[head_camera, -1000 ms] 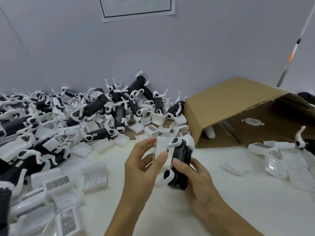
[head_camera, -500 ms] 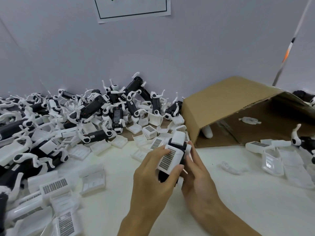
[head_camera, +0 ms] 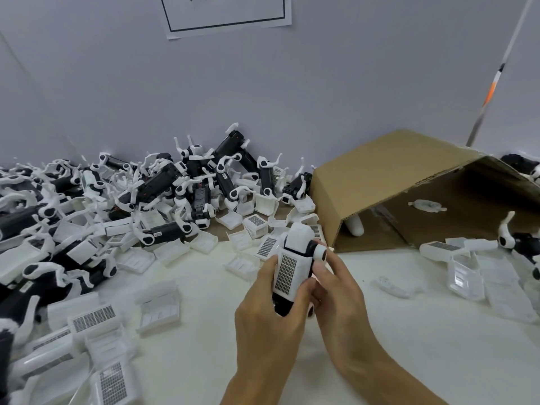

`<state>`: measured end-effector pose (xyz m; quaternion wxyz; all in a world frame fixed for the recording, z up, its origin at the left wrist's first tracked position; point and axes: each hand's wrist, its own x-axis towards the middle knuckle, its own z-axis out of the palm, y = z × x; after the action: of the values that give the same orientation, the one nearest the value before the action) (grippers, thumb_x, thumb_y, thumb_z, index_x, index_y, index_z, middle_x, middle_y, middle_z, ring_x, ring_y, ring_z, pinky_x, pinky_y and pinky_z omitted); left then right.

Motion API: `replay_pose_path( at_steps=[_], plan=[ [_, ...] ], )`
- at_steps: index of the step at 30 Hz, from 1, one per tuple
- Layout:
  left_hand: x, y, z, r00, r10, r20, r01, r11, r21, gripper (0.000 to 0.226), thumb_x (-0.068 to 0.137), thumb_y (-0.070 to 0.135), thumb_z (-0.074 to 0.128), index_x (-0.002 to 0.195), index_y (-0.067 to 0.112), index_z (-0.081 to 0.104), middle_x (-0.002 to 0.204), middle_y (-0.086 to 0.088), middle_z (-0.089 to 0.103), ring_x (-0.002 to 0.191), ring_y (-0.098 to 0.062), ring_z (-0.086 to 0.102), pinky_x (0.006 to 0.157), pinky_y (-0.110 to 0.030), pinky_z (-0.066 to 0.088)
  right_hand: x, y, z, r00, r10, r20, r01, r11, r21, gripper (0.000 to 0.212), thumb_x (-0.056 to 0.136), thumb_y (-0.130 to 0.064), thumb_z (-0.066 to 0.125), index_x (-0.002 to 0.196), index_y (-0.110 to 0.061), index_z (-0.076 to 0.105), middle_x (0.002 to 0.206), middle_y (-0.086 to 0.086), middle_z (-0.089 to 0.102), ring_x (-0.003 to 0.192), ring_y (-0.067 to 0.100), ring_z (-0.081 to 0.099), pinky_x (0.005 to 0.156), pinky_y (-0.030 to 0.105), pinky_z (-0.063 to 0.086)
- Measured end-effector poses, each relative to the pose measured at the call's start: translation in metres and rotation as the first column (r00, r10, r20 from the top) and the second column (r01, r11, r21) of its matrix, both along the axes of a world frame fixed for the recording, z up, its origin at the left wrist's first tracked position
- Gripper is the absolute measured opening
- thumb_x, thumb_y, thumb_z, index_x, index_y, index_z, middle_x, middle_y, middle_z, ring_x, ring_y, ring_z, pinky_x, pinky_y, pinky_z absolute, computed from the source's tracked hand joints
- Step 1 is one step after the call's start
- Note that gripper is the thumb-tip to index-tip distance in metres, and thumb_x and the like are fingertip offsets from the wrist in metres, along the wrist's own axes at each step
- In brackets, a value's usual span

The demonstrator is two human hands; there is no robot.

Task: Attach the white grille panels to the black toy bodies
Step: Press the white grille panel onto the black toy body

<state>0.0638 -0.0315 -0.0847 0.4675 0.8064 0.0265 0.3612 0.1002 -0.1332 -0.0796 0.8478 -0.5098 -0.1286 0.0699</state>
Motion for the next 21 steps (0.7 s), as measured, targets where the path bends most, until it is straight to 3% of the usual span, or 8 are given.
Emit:
replay_pose_path(
  at_steps=[2, 4, 6, 9, 13, 17, 21],
  plan=[
    [0.001, 0.001, -0.003, 0.999, -0.002, -0.040, 0.005, 0.997, 0.081, 0.059, 0.082, 0.040, 0.080, 0.132, 0.017, 0.061, 0.107, 0.008, 0.073, 0.092, -0.004, 0.068, 0.075, -0.016, 0.054, -0.002, 0.002, 0.000, 0.999, -0.037, 0.032, 0.038, 0.999, -0.025, 0.035, 0.084, -0.034, 0.081, 0.118, -0.038, 0.071, 0.115, 0.006, 0.075, 0.101, 0.022, 0.074, 0.071, 0.024, 0.059],
    [0.002, 0.004, -0.001, 0.991, -0.109, -0.074, 0.113, 0.993, 0.044, 0.056, 0.080, 0.030, 0.084, 0.129, 0.022, 0.058, 0.109, 0.010, 0.071, 0.096, -0.005, 0.068, 0.076, -0.017, 0.055, -0.001, 0.000, 0.000, 0.996, -0.078, 0.046, 0.079, 0.996, -0.029, 0.037, 0.079, -0.027, 0.081, 0.113, -0.039, 0.073, 0.113, 0.006, 0.076, 0.103, 0.024, 0.074, 0.075, 0.029, 0.062],
    [0.002, 0.007, 0.006, 0.959, -0.272, -0.077, 0.263, 0.958, -0.110, 0.042, 0.083, 0.034, 0.077, 0.120, 0.034, 0.058, 0.106, 0.010, 0.072, 0.100, -0.010, 0.069, 0.074, -0.019, 0.056, 0.003, -0.004, 0.002, 0.996, -0.066, 0.065, 0.068, 0.997, -0.032, 0.035, 0.083, -0.027, 0.076, 0.117, -0.038, 0.072, 0.113, 0.007, 0.076, 0.103, 0.027, 0.074, 0.077, 0.035, 0.062],
    [0.005, 0.014, 0.017, 0.933, -0.356, -0.057, 0.302, 0.857, -0.418, 0.033, 0.085, 0.048, 0.065, 0.115, 0.034, 0.065, 0.105, 0.009, 0.073, 0.096, -0.014, 0.072, 0.071, -0.019, 0.056, 0.004, -0.008, 0.004, 0.996, -0.029, 0.084, 0.034, 0.997, -0.064, 0.035, 0.089, -0.036, 0.070, 0.123, -0.040, 0.069, 0.116, 0.003, 0.075, 0.106, 0.022, 0.073, 0.079, 0.038, 0.063],
    [0.007, 0.016, 0.023, 0.889, -0.454, -0.065, 0.338, 0.744, -0.576, 0.040, 0.086, 0.041, 0.069, 0.124, 0.028, 0.067, 0.110, 0.009, 0.076, 0.097, -0.009, 0.074, 0.071, -0.016, 0.057, 0.004, -0.005, 0.001, 0.989, -0.025, 0.146, 0.047, 0.987, -0.152, 0.051, 0.089, -0.039, 0.058, 0.140, -0.034, 0.054, 0.118, -0.010, 0.074, 0.110, 0.010, 0.070, 0.081, 0.019, 0.057],
    [0.006, 0.015, 0.024, 0.886, -0.464, -0.015, 0.364, 0.713, -0.600, 0.033, 0.085, 0.040, 0.074, 0.117, 0.032, 0.073, 0.111, 0.007, 0.077, 0.100, -0.011, 0.074, 0.072, -0.017, 0.057, 0.005, -0.005, 0.002, 0.987, -0.015, 0.159, 0.043, 0.985, -0.169, 0.058, 0.090, -0.040, 0.061, 0.146, -0.032, 0.048, 0.118, -0.009, 0.074, 0.111, 0.011, 0.070, 0.081, 0.022, 0.058],
    [0.006, 0.011, 0.023, 0.934, -0.356, 0.031, 0.305, 0.747, -0.591, 0.024, 0.079, 0.035, 0.071, 0.102, 0.035, 0.078, 0.104, 0.007, 0.078, 0.099, -0.010, 0.074, 0.074, -0.016, 0.056, 0.001, -0.001, 0.003, 0.984, -0.026, 0.174, 0.054, 0.986, -0.158, 0.044, 0.087, -0.049, 0.065, 0.131, -0.047, 0.058, 0.117, -0.009, 0.075, 0.108, 0.012, 0.071, 0.077, 0.021, 0.059]
  ],
)
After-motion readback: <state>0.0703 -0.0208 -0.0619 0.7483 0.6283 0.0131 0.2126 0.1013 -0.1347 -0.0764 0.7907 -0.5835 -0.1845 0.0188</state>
